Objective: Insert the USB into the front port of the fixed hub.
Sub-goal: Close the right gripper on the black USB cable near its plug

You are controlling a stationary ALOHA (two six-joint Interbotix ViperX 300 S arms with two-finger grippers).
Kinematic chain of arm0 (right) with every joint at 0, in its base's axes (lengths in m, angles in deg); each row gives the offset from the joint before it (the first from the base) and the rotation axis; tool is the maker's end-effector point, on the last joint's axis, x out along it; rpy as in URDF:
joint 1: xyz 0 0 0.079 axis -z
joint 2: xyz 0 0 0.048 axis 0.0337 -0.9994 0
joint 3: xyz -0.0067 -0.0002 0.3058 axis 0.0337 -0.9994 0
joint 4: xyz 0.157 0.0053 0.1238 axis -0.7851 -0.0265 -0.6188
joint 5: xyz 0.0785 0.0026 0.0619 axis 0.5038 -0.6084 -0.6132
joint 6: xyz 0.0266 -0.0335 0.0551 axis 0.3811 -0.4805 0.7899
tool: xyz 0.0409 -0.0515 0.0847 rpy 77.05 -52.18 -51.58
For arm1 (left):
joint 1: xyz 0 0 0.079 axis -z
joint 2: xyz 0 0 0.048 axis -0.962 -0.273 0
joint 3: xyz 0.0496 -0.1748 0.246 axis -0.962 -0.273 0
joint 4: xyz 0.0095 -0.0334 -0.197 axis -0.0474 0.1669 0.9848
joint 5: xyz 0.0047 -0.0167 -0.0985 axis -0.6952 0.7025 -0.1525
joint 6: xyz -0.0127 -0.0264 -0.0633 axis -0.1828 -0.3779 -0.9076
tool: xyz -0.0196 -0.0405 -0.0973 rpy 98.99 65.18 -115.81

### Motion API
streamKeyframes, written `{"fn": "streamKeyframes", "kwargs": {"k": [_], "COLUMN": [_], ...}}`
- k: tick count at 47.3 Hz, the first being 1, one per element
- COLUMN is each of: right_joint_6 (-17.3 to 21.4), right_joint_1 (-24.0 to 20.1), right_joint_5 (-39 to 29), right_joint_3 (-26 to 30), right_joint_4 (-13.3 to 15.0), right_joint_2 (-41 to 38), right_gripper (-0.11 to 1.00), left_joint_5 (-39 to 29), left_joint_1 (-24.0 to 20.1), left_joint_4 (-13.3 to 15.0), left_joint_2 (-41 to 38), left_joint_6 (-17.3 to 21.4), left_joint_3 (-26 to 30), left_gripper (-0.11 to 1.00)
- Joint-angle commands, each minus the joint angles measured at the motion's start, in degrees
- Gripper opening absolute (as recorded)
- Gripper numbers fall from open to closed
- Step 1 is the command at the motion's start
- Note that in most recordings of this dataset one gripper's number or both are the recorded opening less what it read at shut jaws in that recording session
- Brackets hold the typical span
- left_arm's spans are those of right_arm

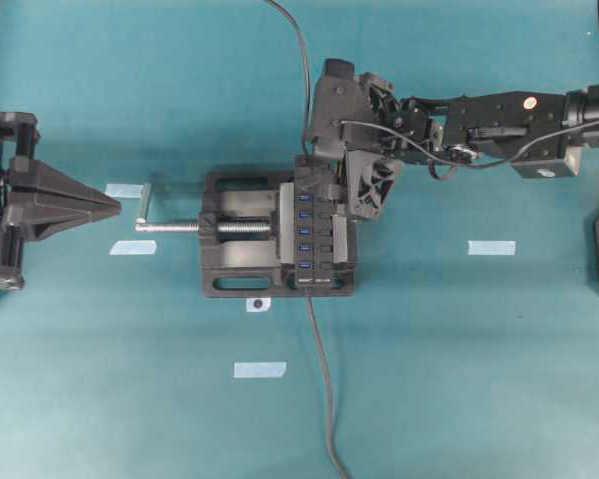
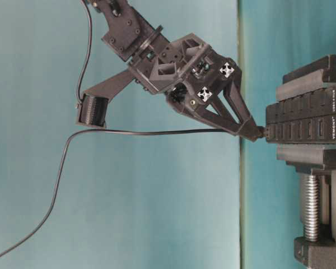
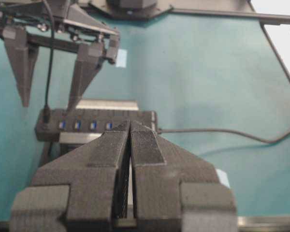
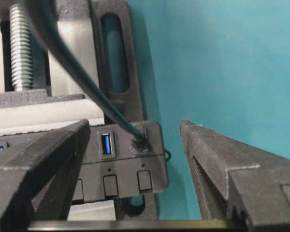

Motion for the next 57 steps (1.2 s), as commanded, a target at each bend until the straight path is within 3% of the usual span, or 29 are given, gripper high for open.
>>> {"fn": "streamKeyframes", "kwargs": {"k": [1, 7, 12, 24, 29, 57], "right_joint_6": [-0.7, -0.7, -0.7, -0.7, -0.5, 0.1], "right_joint_1": [-0.2, -0.3, -0.4, -0.8, -1.1, -1.5], "right_joint_5": [0.3, 0.3, 0.1, 0.0, 0.0, 0.0], "right_joint_3": [1.2, 1.2, 1.4, 1.4, 1.5, 1.7], "right_joint_4": [0.1, 0.1, 0.1, 0.1, 0.1, -0.4], "right_joint_2": [0.9, 0.9, 0.9, 0.9, 0.9, 2.1], "right_gripper": [0.76, 0.75, 0.67, 0.17, 0.05, 0.02], "left_joint_5": [0.5, 0.5, 0.5, 0.4, 0.4, 0.3], "left_joint_1": [0.2, 0.1, 0.2, 0.2, 0.1, 0.1], "left_joint_4": [-0.2, -0.2, -0.1, -0.1, -0.1, -0.2], "left_joint_2": [-0.2, -0.2, 0.0, 0.5, 0.9, 2.0], "left_joint_6": [-0.1, -0.1, -0.1, -0.2, -0.2, -0.3], "left_joint_3": [0.5, 0.4, 0.4, 0.3, 0.2, -0.4], "left_gripper": [0.00, 0.00, 0.00, 0.00, 0.00, 0.00]}}
